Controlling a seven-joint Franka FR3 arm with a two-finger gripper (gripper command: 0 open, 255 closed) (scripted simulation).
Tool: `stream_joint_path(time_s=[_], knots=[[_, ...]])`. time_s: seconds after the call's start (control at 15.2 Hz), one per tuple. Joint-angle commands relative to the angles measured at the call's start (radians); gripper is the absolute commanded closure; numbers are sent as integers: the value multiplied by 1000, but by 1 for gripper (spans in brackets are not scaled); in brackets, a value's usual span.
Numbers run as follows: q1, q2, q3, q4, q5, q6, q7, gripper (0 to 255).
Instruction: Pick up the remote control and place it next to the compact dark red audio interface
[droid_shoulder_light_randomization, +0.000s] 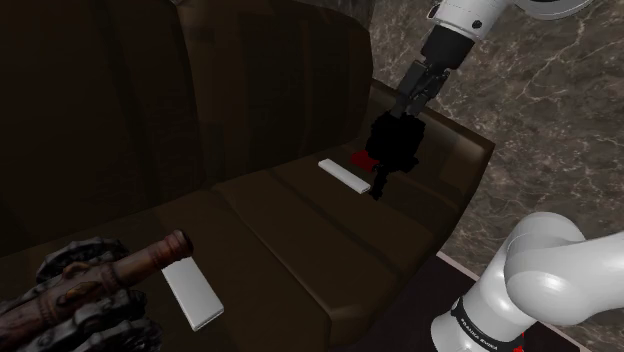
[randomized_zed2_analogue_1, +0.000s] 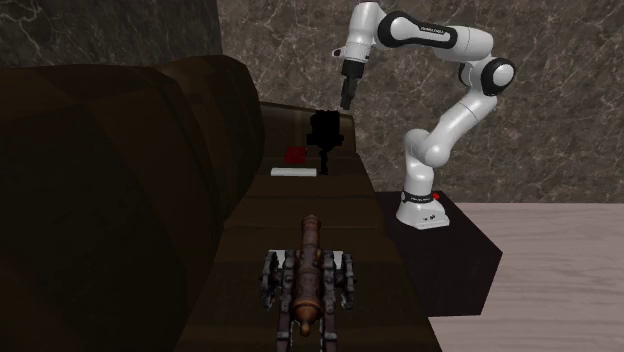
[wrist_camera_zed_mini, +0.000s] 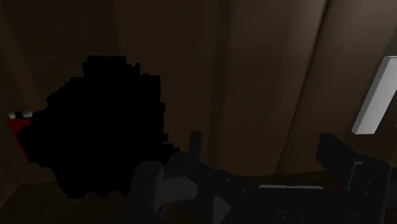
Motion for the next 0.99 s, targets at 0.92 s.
stream_joint_path(time_s=[0.92], knots=[[56,265,286,-16,82,241,272,0]])
